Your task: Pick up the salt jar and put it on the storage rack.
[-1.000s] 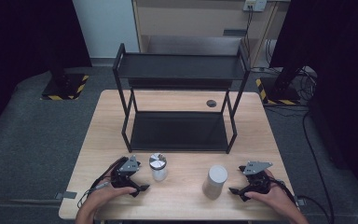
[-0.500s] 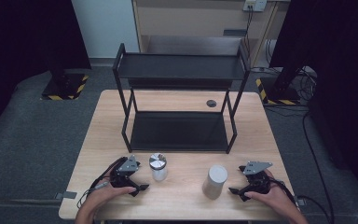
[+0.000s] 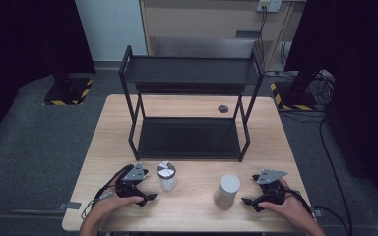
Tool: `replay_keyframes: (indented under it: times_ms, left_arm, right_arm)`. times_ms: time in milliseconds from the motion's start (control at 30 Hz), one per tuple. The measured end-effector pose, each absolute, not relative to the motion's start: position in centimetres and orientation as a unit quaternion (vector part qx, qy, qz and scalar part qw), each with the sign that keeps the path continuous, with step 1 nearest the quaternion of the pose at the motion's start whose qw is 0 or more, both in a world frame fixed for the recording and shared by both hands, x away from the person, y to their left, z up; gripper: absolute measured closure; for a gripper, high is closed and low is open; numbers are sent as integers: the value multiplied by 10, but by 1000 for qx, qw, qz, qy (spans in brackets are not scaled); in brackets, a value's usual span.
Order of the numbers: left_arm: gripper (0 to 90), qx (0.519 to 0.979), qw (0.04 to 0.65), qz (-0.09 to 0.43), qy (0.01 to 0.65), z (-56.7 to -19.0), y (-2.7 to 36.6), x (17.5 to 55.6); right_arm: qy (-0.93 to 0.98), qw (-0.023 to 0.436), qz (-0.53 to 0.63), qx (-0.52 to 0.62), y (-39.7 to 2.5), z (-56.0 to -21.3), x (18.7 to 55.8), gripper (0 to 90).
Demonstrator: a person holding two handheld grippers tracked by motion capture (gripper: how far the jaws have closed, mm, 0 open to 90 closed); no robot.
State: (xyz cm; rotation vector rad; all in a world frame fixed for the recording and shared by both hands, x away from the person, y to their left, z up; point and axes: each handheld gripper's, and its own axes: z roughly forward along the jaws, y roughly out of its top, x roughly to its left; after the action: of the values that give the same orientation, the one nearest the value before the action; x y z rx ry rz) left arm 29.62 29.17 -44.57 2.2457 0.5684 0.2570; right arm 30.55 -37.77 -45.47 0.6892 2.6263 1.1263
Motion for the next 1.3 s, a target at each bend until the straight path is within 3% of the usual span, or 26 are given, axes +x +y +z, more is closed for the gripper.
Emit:
replay_keyframes:
  times_ms: [1300]
  left_arm:
    - [18, 873, 426, 104, 212, -449, 258, 301]
  right_arm:
    - [889, 100, 381, 234, -378, -455, 305, 13]
